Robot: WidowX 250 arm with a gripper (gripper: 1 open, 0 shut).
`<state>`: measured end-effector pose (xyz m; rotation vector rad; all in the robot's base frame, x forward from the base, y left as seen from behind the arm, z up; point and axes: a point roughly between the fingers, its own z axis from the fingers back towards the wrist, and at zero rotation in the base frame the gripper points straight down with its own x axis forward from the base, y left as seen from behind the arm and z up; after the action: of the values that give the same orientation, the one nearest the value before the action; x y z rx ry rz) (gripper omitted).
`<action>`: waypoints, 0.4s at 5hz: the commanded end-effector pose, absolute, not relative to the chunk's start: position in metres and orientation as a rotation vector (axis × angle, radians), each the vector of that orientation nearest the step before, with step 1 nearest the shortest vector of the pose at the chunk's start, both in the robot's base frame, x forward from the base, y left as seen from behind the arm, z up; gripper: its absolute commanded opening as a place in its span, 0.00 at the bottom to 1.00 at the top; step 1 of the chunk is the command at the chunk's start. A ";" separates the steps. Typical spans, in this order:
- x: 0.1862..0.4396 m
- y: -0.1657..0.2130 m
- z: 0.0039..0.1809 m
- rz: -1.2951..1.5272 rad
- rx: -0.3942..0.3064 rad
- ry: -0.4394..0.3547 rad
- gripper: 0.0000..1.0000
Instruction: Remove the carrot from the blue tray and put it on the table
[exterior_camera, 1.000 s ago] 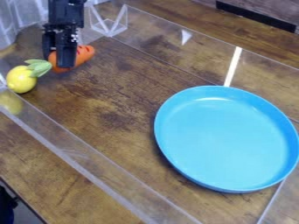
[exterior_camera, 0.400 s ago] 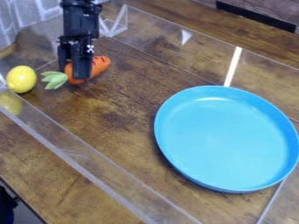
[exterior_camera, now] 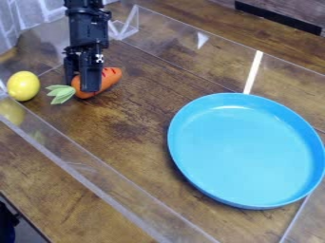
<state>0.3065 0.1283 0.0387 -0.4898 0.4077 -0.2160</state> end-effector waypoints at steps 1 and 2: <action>0.313 0.141 0.097 -0.194 -0.446 0.286 0.00; 0.311 0.141 0.096 -0.249 -0.455 0.293 1.00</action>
<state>0.3054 0.1317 0.0607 -0.5198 0.3925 -0.2398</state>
